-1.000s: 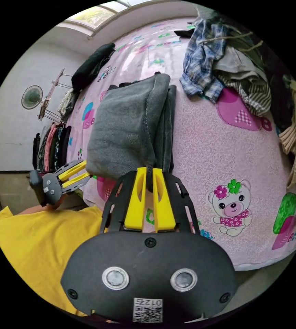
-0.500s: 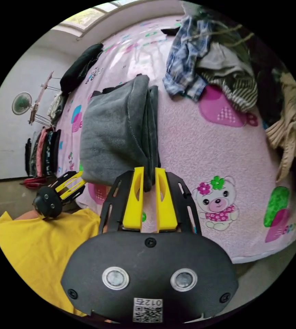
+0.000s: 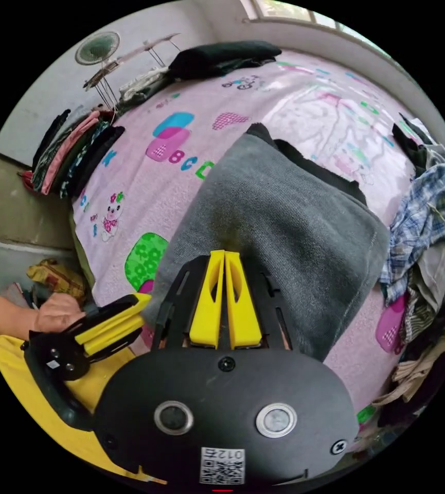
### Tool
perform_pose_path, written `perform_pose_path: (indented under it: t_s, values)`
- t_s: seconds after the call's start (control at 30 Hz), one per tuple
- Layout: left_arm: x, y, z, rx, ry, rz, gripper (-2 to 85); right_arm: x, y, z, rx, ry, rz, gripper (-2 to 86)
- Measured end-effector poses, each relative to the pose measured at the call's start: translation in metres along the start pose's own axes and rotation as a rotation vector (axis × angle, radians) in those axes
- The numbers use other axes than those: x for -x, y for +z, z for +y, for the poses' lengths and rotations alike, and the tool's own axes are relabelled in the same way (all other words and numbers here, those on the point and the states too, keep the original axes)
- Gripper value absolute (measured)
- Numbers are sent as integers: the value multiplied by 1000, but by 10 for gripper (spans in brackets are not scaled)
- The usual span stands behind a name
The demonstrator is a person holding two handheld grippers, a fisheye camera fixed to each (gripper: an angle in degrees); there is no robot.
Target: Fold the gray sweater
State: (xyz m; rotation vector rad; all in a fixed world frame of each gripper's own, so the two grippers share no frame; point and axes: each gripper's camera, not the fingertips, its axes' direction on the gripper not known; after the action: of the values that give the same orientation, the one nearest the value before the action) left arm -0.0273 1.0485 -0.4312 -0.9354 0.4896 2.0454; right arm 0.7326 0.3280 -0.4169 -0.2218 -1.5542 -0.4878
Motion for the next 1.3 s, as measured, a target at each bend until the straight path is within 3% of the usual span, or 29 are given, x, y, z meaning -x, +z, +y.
perform_pose_path:
  t_s: [0.23, 0.33, 0.5, 0.6, 0.73, 0.87, 0.97, 1.2, 1.3]
  values:
    - [45, 29, 33, -34, -78, 47, 18, -39, 7, -1, -17, 103, -181, -1]
    - [97, 48, 67, -27, -239, 229, 9, -50, -19, 15, -105, 140, -232, -1]
    - [239, 115, 162, -124, -701, 697, 4, -41, -26, 38, -130, 40, -497, -1]
    - [320, 147, 173, -209, -816, 783, 5, -29, -1, 43, -51, -18, -482, -1]
    - [385, 175, 123, -295, -691, 904, 5, -37, 26, 43, -7, 7, -540, -2]
    - [395, 225, 44, -145, -494, 902, 4, -75, 57, 47, 20, 164, -650, -2]
    - [396, 274, 23, -6, -466, 897, 3, -100, 81, 51, 48, 297, -718, -2]
    - [432, 348, 64, -69, -600, 1177, 3, -133, 81, 53, 71, 327, -809, -2]
    - [442, 324, 87, -178, -577, 1142, 4, -147, 43, 68, -31, 260, -893, -1]
